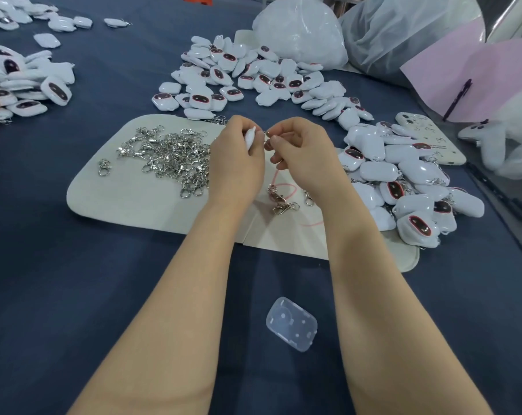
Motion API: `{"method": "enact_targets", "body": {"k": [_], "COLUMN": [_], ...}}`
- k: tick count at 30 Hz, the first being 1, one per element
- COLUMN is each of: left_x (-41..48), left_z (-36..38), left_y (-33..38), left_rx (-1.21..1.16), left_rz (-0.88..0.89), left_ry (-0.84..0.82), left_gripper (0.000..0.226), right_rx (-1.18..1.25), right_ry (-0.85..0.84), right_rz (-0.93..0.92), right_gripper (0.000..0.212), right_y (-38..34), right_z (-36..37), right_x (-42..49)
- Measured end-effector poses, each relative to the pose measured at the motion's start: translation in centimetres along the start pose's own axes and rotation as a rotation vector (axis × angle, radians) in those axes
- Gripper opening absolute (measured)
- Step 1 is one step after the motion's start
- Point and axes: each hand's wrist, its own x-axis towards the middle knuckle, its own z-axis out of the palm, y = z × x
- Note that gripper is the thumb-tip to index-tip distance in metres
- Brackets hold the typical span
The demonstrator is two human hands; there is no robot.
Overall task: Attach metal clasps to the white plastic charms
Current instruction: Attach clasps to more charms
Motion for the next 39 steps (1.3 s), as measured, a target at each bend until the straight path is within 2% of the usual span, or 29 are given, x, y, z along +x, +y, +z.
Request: {"method": "enact_targets", "body": {"k": [7,11,17,26,30,39], "left_x": [-0.02,0.04,-0.11,0.02,0.03,0.09], "left_z": [0.05,-0.05,-0.14,-0.14,-0.09,-0.14], "left_y": [-0.12,-0.04,0.26,0.24,0.13,0.08], "left_rx": [-0.01,-0.049,-0.137,-0.093,-0.066,0.018], "left_rz": [0.061,0.026,-0.019,-0.081,-0.094,-0.089], "left_ry": [0.0,0.013,0.009,-0.11,-0.107,-0.085], "left_gripper": [0.013,0.009,0.006,0.011,0.018,0.015], "right_rx": [-0.153,-0.218,-0.216,-0.22,-0.232,-0.263], "right_ry": [0.022,0.025,0.046,0.089,0.096,0.133], "right_rz": [-0.046,-0.082,-0.043,-0.036,-0.059,-0.096], "right_gripper": [0.008,0.001,0.007,0.004,0.003,0.007], "right_y": [-0.05,-0.35,-0.45,0.17,0.32,0.32], "right_z": [-0.16,0.02,0.28,-0.07,0.11,0.4], "right_x": [0.09,-0.04,-0.28,-0.11,-0.08,-0.16]}}
